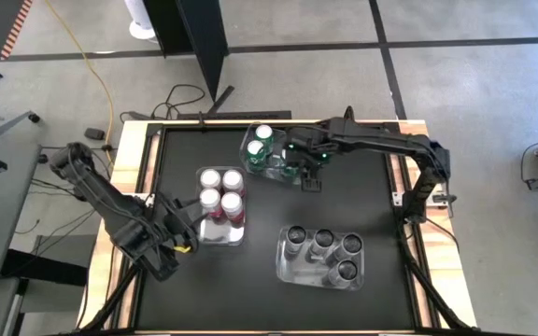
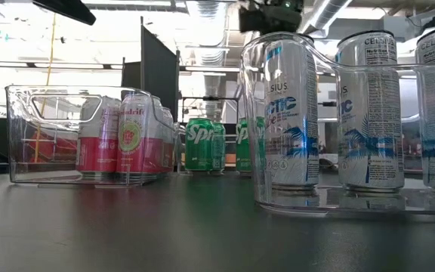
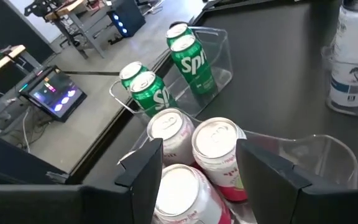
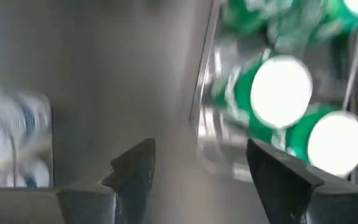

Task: Sort soda cans
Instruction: Move the middle transparent bin to the top left of the table

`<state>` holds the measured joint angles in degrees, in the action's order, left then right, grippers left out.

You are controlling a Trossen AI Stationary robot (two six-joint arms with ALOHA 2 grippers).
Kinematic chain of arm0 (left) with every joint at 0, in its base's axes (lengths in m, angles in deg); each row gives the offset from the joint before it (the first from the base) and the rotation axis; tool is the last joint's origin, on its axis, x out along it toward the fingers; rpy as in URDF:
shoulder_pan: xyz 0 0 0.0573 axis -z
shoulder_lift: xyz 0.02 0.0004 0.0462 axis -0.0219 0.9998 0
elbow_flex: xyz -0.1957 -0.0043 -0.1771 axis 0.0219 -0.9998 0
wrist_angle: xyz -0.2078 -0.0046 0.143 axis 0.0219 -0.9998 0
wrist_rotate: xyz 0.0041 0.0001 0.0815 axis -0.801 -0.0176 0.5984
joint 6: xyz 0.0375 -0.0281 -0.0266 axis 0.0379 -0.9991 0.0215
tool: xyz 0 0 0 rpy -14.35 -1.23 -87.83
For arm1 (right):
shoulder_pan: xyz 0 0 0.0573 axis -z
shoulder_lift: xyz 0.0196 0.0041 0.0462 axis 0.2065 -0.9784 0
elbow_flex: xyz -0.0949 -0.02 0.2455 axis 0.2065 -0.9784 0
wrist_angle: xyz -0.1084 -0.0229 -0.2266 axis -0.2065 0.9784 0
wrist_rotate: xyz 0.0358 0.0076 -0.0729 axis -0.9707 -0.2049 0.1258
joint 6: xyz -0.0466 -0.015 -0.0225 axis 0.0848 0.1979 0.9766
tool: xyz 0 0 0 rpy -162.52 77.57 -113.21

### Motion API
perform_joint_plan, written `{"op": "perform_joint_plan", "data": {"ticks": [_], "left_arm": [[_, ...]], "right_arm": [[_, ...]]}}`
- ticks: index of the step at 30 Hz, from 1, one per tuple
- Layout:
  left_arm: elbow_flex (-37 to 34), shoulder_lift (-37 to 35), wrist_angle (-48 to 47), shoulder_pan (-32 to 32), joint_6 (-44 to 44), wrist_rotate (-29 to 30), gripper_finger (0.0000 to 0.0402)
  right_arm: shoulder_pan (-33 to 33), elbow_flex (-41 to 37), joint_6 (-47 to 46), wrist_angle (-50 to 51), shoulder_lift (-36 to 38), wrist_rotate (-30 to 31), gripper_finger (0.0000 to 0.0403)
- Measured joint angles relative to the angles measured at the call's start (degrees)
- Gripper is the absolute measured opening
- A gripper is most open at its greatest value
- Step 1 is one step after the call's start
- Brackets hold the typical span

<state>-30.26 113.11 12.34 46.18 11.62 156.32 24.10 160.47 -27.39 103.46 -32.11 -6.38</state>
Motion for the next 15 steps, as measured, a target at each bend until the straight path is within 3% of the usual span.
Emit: {"op": "perform_joint_plan", "data": {"ticks": [9,12,15], "left_arm": [[-0.9,-1.6,2.3,-0.4,2.7,-2.3,0.0185],[-3.9,-1.5,9.2,-1.1,6.3,-4.9,0.0149],[-6.7,-1.7,17.9,-2.6,9.9,-10.1,0.0094]], "right_arm": [[-12.0,0.0,-0.7,-14.2,0.0,3.2,0.0266],[-14.3,0.0,0.2,-14.1,0.1,7.2,0.0241],[-14.6,0.0,-0.3,-13.8,0.1,7.5,0.0186]]}}
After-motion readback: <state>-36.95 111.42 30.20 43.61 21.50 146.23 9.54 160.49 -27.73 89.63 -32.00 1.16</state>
